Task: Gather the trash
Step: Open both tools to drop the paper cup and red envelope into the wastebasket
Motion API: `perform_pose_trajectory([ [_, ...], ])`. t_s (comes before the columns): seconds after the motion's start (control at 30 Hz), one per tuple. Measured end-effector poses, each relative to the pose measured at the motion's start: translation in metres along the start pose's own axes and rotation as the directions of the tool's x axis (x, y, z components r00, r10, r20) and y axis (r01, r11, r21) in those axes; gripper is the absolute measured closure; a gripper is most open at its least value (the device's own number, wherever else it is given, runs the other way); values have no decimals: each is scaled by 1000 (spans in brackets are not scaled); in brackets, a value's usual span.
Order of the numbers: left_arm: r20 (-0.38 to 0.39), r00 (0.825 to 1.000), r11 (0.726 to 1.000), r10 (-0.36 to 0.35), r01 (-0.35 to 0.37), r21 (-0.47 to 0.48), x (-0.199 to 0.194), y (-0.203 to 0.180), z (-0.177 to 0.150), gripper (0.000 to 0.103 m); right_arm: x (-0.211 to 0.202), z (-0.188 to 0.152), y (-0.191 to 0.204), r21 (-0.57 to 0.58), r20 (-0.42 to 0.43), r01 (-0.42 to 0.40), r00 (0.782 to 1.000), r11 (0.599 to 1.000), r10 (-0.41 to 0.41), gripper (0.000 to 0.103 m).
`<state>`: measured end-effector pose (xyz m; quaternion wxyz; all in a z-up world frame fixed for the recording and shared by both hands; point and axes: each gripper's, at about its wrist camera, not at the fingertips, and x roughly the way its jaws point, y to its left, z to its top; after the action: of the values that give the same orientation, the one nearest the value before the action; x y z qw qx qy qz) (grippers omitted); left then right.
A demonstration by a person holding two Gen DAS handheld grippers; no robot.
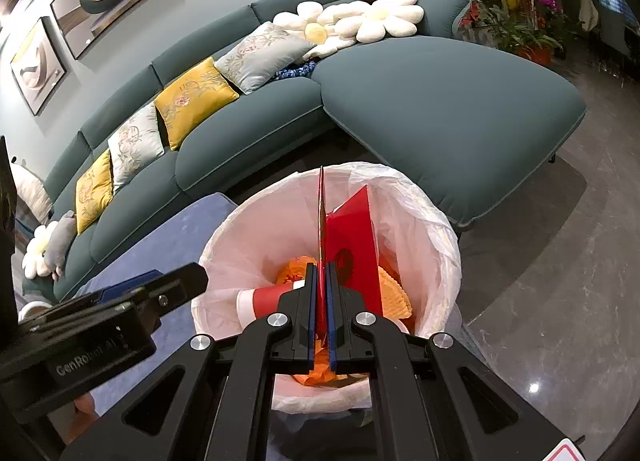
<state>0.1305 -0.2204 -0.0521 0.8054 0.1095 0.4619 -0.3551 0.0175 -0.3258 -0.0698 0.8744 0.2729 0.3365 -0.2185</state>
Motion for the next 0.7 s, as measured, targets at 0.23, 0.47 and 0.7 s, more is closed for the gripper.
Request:
perform_pose_trajectory([
  [0.23, 4, 1000, 1000, 11, -11, -7, -2, 4, -1, 52, 2, 4, 5, -18, -2, -11, 1000, 1000, 11, 99],
  [0.47, 11, 1000, 1000, 28, -28, -12, -4, 10, -3, 45, 3, 8, 12, -31, -6, -22, 1000, 999, 22, 95],
  [0.7, 18, 999, 998, 51, -50, -39, -10, 23, -5, 43, 0, 13, 24, -52, 4, -35, 999, 998, 36, 92],
])
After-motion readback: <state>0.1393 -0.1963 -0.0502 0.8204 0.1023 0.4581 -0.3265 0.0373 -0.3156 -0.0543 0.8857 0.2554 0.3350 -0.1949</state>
